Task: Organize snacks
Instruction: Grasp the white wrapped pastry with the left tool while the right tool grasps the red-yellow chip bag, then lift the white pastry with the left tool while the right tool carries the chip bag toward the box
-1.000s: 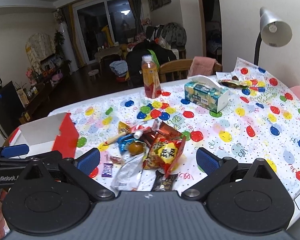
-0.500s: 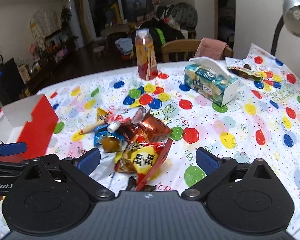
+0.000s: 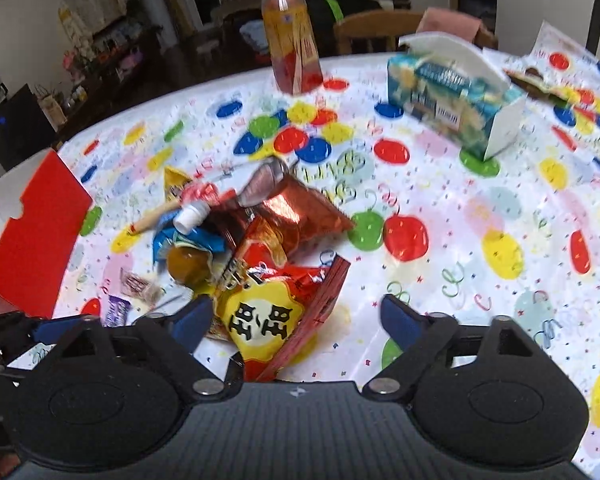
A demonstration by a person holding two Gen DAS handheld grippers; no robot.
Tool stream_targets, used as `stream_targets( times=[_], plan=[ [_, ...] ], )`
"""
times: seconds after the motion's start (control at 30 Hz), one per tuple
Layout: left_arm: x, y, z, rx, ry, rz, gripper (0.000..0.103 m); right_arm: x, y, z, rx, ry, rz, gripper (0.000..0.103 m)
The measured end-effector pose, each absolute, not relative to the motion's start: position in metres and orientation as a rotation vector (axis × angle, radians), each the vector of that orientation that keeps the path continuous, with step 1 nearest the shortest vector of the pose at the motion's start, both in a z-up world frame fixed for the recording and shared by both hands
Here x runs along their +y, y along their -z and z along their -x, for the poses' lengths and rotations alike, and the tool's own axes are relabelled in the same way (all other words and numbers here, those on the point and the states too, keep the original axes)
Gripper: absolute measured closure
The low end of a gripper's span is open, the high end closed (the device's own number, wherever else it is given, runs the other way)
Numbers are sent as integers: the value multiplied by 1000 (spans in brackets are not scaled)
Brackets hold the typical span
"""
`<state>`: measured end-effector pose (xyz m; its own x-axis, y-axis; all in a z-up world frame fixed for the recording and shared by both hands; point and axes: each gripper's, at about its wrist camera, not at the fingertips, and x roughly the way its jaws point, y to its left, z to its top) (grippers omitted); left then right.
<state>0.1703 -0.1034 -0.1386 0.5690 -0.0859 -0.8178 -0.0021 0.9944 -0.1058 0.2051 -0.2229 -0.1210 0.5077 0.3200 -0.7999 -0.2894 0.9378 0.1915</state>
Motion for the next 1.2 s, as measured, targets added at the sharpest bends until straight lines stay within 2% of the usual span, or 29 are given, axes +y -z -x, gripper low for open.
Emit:
stream_targets(
  times=[0.27, 0.7, 1.2],
  plan=[
    [-110, 155, -181, 1031, 70, 84, 41, -221, 132, -217, 1034, -429, -113, 17],
    [-109, 160, -187, 1057, 31, 57, 69, -220, 132, -220, 1047, -445, -137, 39],
    [-102, 149, -177, 1039, 87, 90, 84, -230, 113, -200, 988, -388, -138, 58]
  ],
)
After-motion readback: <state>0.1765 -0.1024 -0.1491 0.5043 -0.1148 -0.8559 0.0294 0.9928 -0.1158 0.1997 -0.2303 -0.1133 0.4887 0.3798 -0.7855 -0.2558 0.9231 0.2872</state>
